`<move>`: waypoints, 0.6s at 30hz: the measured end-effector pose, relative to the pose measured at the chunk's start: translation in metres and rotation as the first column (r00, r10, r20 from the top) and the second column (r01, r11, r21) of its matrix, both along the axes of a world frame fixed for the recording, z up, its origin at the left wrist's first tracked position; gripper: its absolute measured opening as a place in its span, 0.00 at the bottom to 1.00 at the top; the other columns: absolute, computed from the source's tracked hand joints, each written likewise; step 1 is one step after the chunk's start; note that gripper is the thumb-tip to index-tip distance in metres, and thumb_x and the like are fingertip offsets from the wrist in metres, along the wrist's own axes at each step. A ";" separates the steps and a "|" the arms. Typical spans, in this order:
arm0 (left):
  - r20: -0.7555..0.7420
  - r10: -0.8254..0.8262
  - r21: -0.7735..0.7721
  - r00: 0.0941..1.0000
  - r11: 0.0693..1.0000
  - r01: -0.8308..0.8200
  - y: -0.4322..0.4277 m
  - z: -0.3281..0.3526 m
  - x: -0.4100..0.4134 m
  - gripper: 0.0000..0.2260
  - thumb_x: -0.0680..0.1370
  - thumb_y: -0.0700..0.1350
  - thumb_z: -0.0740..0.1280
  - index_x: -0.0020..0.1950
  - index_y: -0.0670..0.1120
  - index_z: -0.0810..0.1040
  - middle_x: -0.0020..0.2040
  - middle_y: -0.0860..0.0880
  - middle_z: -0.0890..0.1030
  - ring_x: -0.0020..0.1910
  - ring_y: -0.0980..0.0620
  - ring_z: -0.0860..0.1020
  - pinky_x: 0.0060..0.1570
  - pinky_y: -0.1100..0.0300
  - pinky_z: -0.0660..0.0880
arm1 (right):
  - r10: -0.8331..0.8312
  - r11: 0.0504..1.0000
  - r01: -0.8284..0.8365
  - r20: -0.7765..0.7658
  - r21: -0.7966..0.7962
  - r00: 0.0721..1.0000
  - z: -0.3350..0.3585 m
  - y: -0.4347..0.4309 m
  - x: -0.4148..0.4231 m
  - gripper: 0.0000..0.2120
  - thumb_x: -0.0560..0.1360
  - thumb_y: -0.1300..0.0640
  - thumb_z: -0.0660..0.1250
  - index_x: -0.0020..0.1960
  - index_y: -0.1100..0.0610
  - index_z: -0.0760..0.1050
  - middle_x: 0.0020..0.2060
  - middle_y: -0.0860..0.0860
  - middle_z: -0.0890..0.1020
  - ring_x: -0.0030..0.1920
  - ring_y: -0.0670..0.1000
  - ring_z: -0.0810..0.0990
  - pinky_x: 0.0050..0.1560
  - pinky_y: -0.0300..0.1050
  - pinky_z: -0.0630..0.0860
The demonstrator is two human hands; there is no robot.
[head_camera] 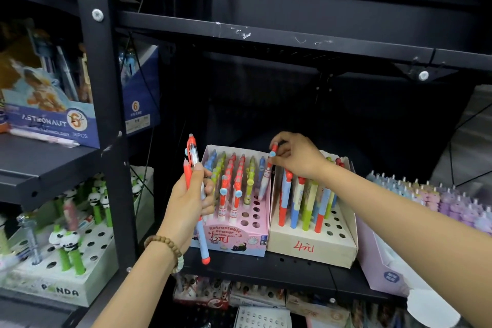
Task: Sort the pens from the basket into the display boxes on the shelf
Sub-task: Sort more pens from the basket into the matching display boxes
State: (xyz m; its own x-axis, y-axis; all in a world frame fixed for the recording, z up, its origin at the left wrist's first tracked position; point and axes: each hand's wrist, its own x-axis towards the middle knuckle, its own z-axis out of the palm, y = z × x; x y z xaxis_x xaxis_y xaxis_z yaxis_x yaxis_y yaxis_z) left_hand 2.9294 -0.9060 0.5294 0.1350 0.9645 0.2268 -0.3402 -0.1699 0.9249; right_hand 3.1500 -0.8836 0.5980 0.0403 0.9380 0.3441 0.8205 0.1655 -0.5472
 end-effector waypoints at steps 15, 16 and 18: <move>0.017 0.011 -0.003 1.000 1.000 -0.011 0.004 0.003 -0.005 0.15 0.80 0.55 0.55 0.45 0.45 0.71 0.27 0.55 0.69 0.21 0.59 0.61 0.20 0.68 0.62 | 0.046 0.983 -0.024 0.114 -0.181 0.992 0.007 0.012 -0.001 0.09 0.70 0.60 0.73 0.50 0.56 0.78 0.41 0.52 0.82 0.44 0.52 0.83 0.47 0.44 0.79; 0.020 0.019 -0.004 1.000 1.000 -0.019 0.004 0.004 -0.006 0.14 0.80 0.55 0.55 0.46 0.45 0.71 0.27 0.55 0.69 0.21 0.59 0.61 0.20 0.69 0.61 | 0.066 0.976 -0.033 0.145 -0.217 0.987 0.009 0.013 -0.002 0.10 0.70 0.60 0.74 0.51 0.58 0.79 0.43 0.53 0.83 0.45 0.52 0.83 0.49 0.45 0.79; 0.025 0.032 -0.007 0.999 0.999 -0.032 0.004 0.006 -0.006 0.13 0.81 0.54 0.55 0.46 0.45 0.70 0.27 0.55 0.69 0.21 0.59 0.61 0.20 0.69 0.61 | 0.092 0.961 -0.049 0.149 -0.270 0.985 0.013 0.014 -0.004 0.11 0.73 0.57 0.72 0.54 0.59 0.79 0.46 0.54 0.84 0.47 0.52 0.83 0.52 0.45 0.79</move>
